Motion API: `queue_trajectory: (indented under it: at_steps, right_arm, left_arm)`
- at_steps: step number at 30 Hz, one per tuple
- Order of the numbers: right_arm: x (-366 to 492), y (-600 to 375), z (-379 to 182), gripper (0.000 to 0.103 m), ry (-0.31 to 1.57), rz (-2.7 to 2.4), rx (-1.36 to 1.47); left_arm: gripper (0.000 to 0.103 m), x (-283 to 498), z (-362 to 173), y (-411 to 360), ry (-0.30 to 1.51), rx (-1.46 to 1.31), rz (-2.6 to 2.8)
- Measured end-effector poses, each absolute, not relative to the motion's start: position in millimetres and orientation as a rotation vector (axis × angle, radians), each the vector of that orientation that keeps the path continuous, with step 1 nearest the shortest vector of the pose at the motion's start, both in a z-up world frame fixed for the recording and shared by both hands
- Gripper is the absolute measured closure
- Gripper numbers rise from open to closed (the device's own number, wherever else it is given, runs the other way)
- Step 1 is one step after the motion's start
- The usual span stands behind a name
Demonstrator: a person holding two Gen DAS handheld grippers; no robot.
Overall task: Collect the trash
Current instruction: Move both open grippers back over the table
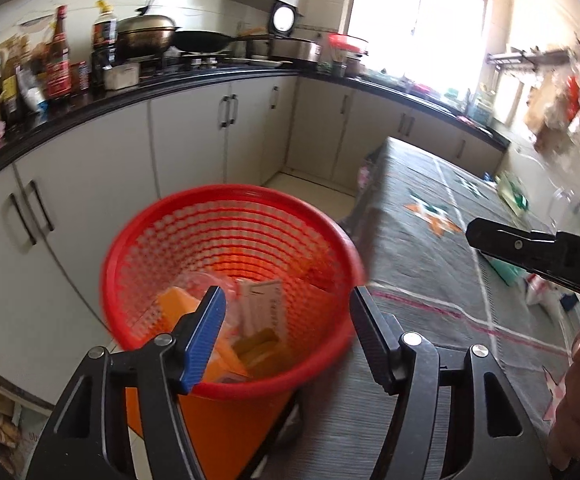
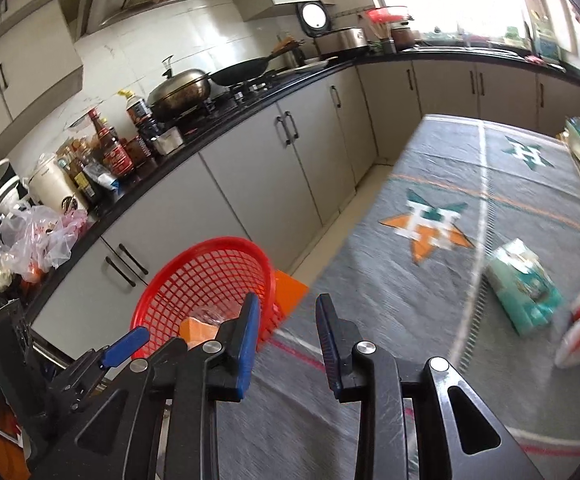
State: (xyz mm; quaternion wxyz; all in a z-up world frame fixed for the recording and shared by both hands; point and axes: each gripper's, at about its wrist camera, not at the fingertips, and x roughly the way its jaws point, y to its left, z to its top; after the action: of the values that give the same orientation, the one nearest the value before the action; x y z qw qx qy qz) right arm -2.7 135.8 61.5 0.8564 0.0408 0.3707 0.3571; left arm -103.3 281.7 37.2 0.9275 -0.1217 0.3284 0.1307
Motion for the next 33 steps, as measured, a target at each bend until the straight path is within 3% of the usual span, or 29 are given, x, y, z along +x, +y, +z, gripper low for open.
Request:
queue_trajectory:
  at_steps: [26,33]
  right_arm:
    - [14.3,-114.6,99.6,0.068,0.596,0.368,0.217]
    - [42.9,-103.6,93.1,0.068,0.657,0.373,0.104]
  left_arm:
    - [0.036,-59.2,42.0,94.5,0.755,-0.003,-0.021]
    - [0.035,-56.0,35.3,71.4,0.781,0.038,-0.062]
